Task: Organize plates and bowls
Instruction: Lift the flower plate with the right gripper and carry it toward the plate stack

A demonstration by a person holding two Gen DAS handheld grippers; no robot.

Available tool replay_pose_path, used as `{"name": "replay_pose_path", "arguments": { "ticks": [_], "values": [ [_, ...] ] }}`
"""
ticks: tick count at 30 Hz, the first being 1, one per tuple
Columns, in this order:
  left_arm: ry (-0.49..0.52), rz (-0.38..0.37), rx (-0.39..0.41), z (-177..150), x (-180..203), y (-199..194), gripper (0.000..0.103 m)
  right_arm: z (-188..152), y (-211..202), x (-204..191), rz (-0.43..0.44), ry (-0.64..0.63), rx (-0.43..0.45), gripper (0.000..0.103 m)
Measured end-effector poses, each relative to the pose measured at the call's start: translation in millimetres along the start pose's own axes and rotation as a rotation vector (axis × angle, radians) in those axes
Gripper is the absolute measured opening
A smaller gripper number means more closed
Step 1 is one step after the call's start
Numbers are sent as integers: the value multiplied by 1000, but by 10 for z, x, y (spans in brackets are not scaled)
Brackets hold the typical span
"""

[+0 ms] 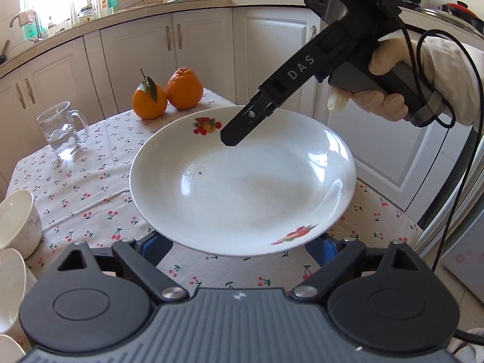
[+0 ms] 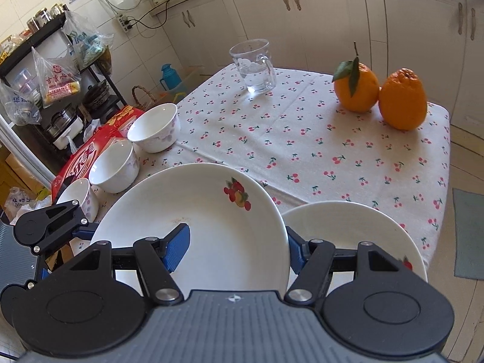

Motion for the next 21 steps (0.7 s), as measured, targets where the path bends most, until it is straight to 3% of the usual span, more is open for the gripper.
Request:
{"name": "replay_pose_path", "arguments": {
  "ticks": [12, 21],
  "values": [
    [69, -77, -29, 154, 207, 294, 93, -313, -237, 413, -63, 99, 26, 71],
    [83, -90, -51, 207, 225, 442, 93, -438, -223, 645, -83, 142, 18, 71]
  ]
}}
Point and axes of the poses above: each gripper's, at about its wrist camera, not at the fingertips, and y roughly the way its jaws point, x to its right, z to its top, the point moved 6 cm from there along y, roughly the way its jaws point, and after that the axes turned 9 degrees about -z, right-handed, at the moved point
